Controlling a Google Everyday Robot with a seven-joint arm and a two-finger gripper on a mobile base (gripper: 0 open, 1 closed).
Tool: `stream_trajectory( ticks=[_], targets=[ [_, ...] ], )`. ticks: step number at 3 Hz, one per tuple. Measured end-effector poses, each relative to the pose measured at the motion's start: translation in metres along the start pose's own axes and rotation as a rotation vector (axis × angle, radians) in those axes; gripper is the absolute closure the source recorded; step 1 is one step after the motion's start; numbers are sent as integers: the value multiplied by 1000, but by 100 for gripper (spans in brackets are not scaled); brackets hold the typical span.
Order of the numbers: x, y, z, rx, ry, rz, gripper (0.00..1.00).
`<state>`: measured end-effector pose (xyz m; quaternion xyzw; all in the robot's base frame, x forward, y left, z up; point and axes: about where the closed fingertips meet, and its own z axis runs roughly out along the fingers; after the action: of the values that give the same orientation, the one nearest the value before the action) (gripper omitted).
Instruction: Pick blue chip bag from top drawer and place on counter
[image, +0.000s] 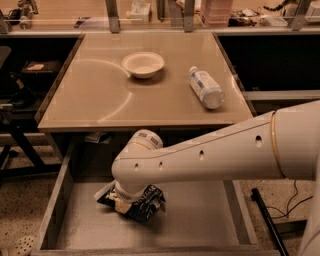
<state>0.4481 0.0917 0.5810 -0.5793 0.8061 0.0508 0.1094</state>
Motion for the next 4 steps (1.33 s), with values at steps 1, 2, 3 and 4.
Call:
stream_trajectory(
  ticks=[1,2,3,4],
  targets=[
    [-2,0,-9,0,0,0,100],
    [-3,-1,-12,0,0,0,100],
    [3,-5,-33,-15,-26,10,100],
    [20,-22,-105,-23,-96,81,100]
  ],
)
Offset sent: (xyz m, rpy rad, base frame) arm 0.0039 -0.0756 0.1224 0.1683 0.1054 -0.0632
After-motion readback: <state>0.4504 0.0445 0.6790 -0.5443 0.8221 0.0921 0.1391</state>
